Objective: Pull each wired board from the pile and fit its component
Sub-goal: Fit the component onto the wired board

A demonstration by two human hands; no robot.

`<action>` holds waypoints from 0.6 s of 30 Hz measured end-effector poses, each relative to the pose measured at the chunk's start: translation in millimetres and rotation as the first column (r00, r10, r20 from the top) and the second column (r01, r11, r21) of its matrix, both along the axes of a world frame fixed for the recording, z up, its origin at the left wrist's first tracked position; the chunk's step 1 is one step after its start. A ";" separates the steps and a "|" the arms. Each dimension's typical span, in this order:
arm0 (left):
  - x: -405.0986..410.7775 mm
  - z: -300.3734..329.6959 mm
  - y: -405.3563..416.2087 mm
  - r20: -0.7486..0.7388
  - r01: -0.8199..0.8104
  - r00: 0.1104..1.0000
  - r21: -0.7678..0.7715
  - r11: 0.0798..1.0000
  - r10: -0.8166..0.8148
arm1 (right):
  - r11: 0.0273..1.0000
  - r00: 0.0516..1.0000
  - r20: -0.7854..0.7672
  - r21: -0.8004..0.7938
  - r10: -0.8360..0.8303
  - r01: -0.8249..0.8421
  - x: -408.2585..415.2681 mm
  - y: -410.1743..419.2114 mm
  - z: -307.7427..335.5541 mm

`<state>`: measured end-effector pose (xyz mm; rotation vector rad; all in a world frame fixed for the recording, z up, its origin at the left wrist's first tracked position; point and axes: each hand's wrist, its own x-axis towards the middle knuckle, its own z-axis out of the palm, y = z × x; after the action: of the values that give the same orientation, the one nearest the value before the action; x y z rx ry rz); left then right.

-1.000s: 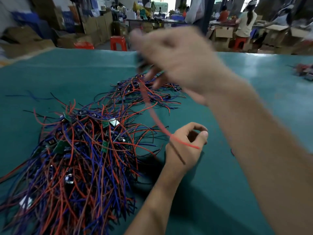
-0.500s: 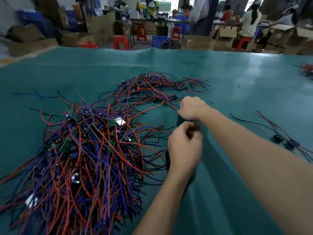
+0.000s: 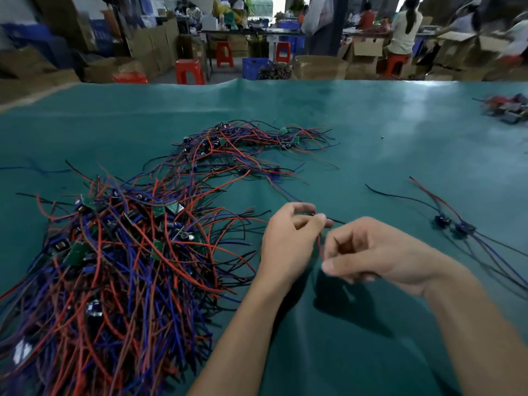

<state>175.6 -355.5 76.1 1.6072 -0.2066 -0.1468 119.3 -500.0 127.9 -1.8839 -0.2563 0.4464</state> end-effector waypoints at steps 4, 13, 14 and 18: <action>1.7 -5.3 1.2 0.049 -0.017 0.999 0.032 0.999 0.016 | 0.998 0.998 0.019 -0.027 -0.056 0.056 1.8 -3.9 -6.0; -1.1 -6.9 -0.5 0.109 0.015 0.994 0.096 0.995 -0.026 | 0.620 0.706 0.535 -0.373 -0.464 0.691 17.9 -3.6 -31.0; -1.3 -6.8 -0.4 0.107 0.026 0.994 0.103 0.994 -0.037 | 0.647 0.686 0.507 -0.288 -0.522 0.706 19.1 -3.1 -31.2; -2.3 -5.6 -1.4 0.093 0.080 0.991 0.122 0.989 -0.091 | 0.595 0.582 0.150 0.332 -0.799 0.732 21.1 5.3 -26.5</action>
<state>173.3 -357.0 70.4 1.7262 -0.3494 -0.1481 140.4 -494.7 101.4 -1.6167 0.3368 -0.4615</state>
